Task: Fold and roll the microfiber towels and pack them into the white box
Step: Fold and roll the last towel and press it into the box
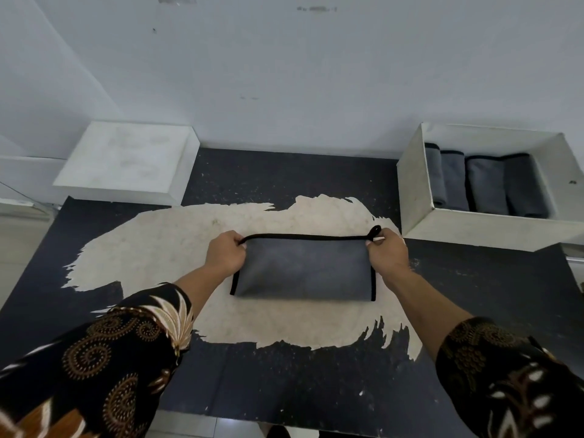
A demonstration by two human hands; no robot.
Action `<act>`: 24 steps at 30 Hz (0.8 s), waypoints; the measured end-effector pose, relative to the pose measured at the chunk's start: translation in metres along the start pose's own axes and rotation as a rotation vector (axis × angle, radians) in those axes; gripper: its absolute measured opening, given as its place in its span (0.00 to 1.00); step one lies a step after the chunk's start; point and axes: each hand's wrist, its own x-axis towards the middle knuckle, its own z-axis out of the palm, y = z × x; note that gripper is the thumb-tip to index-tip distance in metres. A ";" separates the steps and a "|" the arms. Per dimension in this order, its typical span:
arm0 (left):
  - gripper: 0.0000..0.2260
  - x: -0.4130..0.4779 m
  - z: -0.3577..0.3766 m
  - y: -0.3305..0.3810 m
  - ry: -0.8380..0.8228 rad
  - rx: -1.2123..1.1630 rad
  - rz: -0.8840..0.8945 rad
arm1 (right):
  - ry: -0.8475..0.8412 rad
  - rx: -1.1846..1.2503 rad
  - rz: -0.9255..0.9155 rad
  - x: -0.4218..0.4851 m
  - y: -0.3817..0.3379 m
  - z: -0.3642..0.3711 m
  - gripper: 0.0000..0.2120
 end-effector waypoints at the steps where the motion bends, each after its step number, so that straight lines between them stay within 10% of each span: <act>1: 0.08 0.000 0.000 0.000 0.008 0.001 -0.002 | 0.012 0.004 -0.007 0.000 0.000 0.001 0.08; 8: 0.17 -0.002 0.002 0.001 0.112 0.040 0.027 | 0.075 0.070 -0.015 -0.011 0.000 -0.005 0.16; 11: 0.24 -0.024 0.012 0.000 0.256 0.315 0.333 | 0.232 -0.194 -0.131 -0.041 -0.006 -0.006 0.22; 17: 0.28 -0.077 0.089 0.001 -0.082 0.554 0.689 | -0.065 -0.591 -0.676 -0.132 0.004 0.066 0.26; 24: 0.33 -0.056 0.083 -0.035 -0.052 0.680 0.532 | -0.158 -0.821 -0.421 -0.096 0.043 0.045 0.31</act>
